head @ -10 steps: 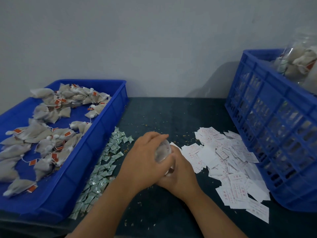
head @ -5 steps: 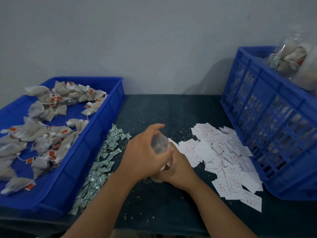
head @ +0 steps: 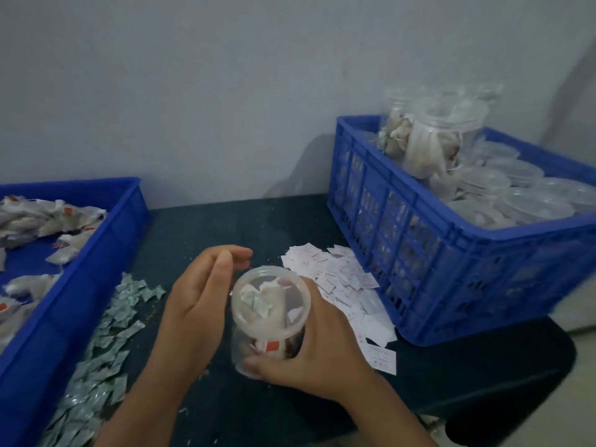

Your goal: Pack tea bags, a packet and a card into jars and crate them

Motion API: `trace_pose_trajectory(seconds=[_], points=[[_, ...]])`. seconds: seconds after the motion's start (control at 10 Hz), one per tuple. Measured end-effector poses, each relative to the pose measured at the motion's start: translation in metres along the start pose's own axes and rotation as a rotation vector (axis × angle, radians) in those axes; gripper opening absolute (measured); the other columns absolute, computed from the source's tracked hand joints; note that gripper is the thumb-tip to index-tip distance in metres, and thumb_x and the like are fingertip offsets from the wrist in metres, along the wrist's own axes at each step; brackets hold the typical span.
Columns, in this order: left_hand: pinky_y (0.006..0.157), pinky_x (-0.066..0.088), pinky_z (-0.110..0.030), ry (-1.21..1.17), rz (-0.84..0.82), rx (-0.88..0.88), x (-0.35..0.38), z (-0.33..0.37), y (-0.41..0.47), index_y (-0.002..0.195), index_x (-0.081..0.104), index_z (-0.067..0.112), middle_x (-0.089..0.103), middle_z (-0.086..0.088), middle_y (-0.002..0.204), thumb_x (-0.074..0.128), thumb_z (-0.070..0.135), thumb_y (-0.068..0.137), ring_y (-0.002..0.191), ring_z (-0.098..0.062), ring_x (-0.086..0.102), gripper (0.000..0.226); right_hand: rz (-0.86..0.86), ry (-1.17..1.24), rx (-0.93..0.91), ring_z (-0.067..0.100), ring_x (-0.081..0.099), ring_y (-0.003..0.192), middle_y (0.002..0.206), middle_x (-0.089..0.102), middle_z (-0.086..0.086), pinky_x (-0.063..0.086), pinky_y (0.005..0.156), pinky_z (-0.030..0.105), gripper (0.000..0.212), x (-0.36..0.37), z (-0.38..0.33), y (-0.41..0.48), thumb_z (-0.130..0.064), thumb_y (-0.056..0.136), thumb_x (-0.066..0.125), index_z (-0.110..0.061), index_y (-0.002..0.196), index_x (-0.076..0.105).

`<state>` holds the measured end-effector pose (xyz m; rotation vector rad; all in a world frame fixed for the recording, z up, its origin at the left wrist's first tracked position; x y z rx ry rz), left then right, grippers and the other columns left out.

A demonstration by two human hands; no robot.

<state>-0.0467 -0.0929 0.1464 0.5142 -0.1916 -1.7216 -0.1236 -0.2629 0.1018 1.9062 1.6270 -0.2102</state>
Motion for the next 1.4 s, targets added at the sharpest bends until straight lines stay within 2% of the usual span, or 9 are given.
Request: trace_pose_trajectory(seconds=[0.1, 0.3, 0.5, 0.7, 0.8, 1.0, 1.1, 1.2, 1.4], points=[[0.073, 0.055, -0.021, 0.056, -0.152, -0.077, 0.032, -0.006, 0.018, 0.098, 0.073, 0.039, 0.076, 0.017, 0.098, 0.055, 0.032, 0.106, 0.090, -0.003, 0.071, 0.021, 0.110, -0.029, -0.032, -0.003, 0.065, 0.124, 0.138, 0.062, -0.032, 0.057, 0.094, 0.027, 0.096, -0.062, -0.021, -0.002, -0.070, 0.059, 0.092, -0.061, 0.140, 0.040], [0.064, 0.044, -0.024, 0.521, -0.497, -0.047, 0.127, -0.046, 0.040, 0.080, 0.063, 0.040, 0.066, 0.028, 0.077, 0.058, 0.054, 0.097, 0.074, 0.007, 0.061, 0.023, 0.478, -0.298, -0.149, -0.026, 0.060, 0.106, 0.118, 0.063, -0.043, 0.044, 0.077, -0.006, 0.091, -0.195, -0.070, 0.011, -0.095, 0.071, 0.068, -0.037, 0.138, 0.048], [0.066, 0.050, -0.025, 0.542, -0.495, -0.023, 0.190, -0.104, 0.032, 0.098, 0.070, 0.034, 0.067, 0.017, 0.089, 0.054, 0.059, 0.100, 0.079, -0.004, 0.062, 0.030, 0.701, -0.446, 0.089, -0.008, 0.066, 0.080, 0.093, 0.067, -0.024, 0.051, 0.068, 0.024, 0.090, -0.301, -0.055, 0.049, -0.086, 0.065, 0.079, -0.028, 0.126, 0.048], [0.063, 0.042, -0.013, 0.423, -0.382, 0.051, 0.191, -0.125, 0.020, 0.092, 0.068, 0.039, 0.061, 0.023, 0.085, 0.045, 0.072, 0.092, 0.082, 0.003, 0.059, 0.040, 0.656, -0.488, 0.368, 0.020, 0.071, 0.096, 0.107, 0.065, -0.009, 0.055, 0.079, 0.038, 0.092, -0.337, -0.003, 0.082, -0.070, 0.068, 0.091, -0.025, 0.135, 0.047], [0.065, 0.048, -0.017, 0.349, -0.362, 0.037, 0.188, -0.127, 0.022, 0.088, 0.068, 0.037, 0.064, 0.022, 0.083, 0.048, 0.074, 0.089, 0.083, 0.001, 0.061, 0.042, 0.622, -0.427, 0.415, 0.011, 0.073, 0.082, 0.104, 0.068, -0.009, 0.054, 0.068, 0.033, 0.088, -0.335, 0.016, 0.095, -0.066, 0.067, 0.095, -0.029, 0.129, 0.045], [0.066, 0.050, -0.018, 0.332, -0.355, 0.051, 0.187, -0.125, 0.021, 0.082, 0.066, 0.038, 0.065, 0.019, 0.083, 0.054, 0.073, 0.088, 0.085, -0.001, 0.062, 0.039, 0.589, -0.343, 0.465, 0.017, 0.075, 0.097, 0.118, 0.068, -0.005, 0.063, 0.089, 0.046, 0.118, -0.329, 0.044, 0.111, -0.078, 0.053, 0.090, -0.029, 0.147, 0.038], [0.066, 0.049, -0.017, 0.333, -0.370, 0.058, 0.186, -0.125, 0.020, 0.082, 0.067, 0.037, 0.064, 0.019, 0.082, 0.054, 0.074, 0.088, 0.085, 0.000, 0.061, 0.039, 0.512, -0.284, 0.516, 0.020, 0.070, 0.115, 0.141, 0.061, -0.003, 0.062, 0.094, 0.047, 0.137, -0.331, 0.049, 0.111, -0.063, 0.050, 0.102, -0.032, 0.162, 0.029], [0.065, 0.050, -0.018, 0.325, -0.364, 0.058, 0.187, -0.125, 0.021, 0.081, 0.066, 0.038, 0.064, 0.019, 0.082, 0.055, 0.074, 0.088, 0.084, -0.001, 0.062, 0.039, 0.485, -0.323, 0.547, 0.016, 0.070, 0.105, 0.137, 0.062, -0.002, 0.059, 0.104, 0.054, 0.123, -0.331, 0.060, 0.109, -0.051, 0.067, 0.102, -0.029, 0.166, 0.032], [0.063, 0.053, -0.026, 0.218, -0.356, 0.014, 0.186, -0.123, 0.020, 0.080, 0.067, 0.038, 0.066, 0.017, 0.079, 0.060, 0.070, 0.088, 0.077, -0.006, 0.063, 0.034, 0.537, -0.491, 0.536, 0.033, 0.053, 0.144, 0.164, 0.048, 0.007, 0.044, 0.118, 0.056, 0.128, -0.338, 0.043, 0.096, -0.068, 0.073, 0.091, -0.023, 0.171, 0.021]])
Point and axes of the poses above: each hand's wrist, its own y-axis towards the middle knuckle, its own x-axis out of the palm, z = x × y, the point moved 1 cm from there along y, towards the middle knuckle
